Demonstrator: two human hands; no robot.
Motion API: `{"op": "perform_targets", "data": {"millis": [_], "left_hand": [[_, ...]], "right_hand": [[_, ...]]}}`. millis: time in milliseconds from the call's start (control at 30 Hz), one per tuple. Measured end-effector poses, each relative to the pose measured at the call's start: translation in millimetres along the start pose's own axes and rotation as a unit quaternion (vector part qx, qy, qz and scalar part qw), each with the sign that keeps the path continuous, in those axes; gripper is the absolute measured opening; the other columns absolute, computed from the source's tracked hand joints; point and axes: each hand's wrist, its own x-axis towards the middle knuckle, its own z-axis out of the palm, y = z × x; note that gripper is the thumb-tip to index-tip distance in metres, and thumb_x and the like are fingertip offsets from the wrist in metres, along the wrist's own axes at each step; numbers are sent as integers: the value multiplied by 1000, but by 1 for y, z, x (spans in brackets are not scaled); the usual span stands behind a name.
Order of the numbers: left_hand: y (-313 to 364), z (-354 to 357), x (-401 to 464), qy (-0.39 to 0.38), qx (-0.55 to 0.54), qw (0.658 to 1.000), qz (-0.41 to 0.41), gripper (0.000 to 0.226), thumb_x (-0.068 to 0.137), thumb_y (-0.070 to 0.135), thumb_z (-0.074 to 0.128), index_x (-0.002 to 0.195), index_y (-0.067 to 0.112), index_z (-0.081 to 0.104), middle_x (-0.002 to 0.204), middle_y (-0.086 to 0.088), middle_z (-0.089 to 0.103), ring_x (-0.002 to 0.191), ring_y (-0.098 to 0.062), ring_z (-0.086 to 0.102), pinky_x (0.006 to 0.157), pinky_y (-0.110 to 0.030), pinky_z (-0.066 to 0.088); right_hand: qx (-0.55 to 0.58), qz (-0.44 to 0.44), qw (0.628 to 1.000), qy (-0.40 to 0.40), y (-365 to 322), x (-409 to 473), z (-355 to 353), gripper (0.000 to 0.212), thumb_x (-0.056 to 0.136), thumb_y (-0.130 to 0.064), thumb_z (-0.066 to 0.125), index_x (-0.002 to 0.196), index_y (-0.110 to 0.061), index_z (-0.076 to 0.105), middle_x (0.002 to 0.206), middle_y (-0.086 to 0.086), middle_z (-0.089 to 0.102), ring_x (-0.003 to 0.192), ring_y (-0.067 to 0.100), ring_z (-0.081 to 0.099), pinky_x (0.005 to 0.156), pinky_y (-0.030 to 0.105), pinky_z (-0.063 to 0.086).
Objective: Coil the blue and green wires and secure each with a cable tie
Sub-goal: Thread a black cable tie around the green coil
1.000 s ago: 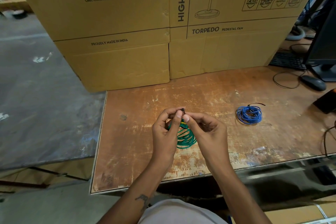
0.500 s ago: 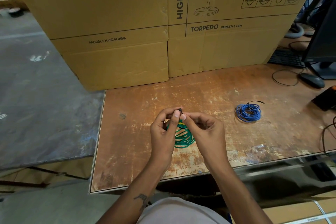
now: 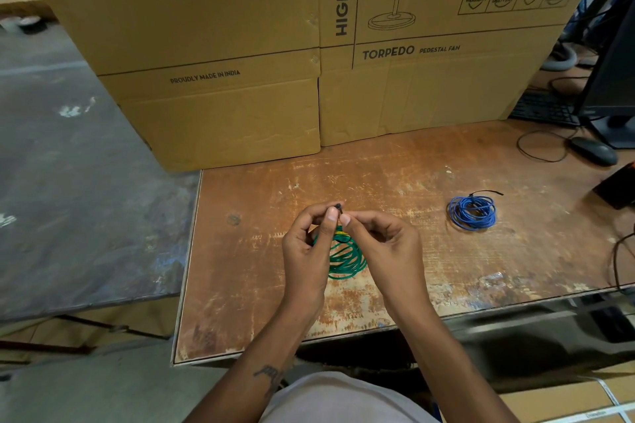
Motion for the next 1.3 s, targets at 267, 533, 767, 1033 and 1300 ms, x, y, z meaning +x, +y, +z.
{"op": "perform_targets", "data": {"millis": [267, 533, 767, 1033, 1300], "left_hand": [[-1, -4, 2, -14, 8, 1000, 6, 12, 101, 18, 65, 104, 12, 75, 109, -6, 76, 107, -21, 70, 89, -34, 57], [1, -8, 1, -31, 24, 999, 19, 12, 101, 16, 65, 106, 10, 75, 109, -4, 76, 104, -18, 70, 86, -29, 56], [-4, -14, -1, -49, 62, 996, 37, 9, 100, 16, 67, 103, 14, 75, 105, -7, 75, 100, -23, 72, 84, -33, 57], [-8, -27, 7, -122, 100, 987, 31, 11, 101, 17, 67, 104, 16, 78, 103, -12, 72, 97, -20, 71, 80, -27, 53], [-7, -32, 8, -179, 45, 982, -46, 20, 100, 35, 65, 99, 20, 78, 76, 9, 62, 63, -6, 47, 53, -19, 36]], "right_hand": [[2, 5, 1000, -4, -1, -2, 1, 8, 96, -25, 81, 102, -22, 85, 97, -2, 84, 99, 15, 80, 90, 35, 61], [-13, -5, 1000, 4, -1, -6, 2, 10, 96, -27, 80, 104, -21, 85, 98, -4, 84, 101, 14, 80, 93, 41, 63], [51, 3, 998, 45, 0, -8, 7, 37, 89, -21, 87, 120, -22, 68, 89, 5, 82, 93, 17, 80, 88, 28, 61], [27, 34, 997, -56, 1, 3, -2, 20, 94, -21, 81, 114, -24, 83, 72, -4, 73, 92, 14, 79, 92, 27, 61], [90, 163, 976, -109, -7, 18, -11, 21, 80, -29, 84, 95, -16, 83, 91, 5, 78, 91, 16, 71, 85, 32, 55]]}}
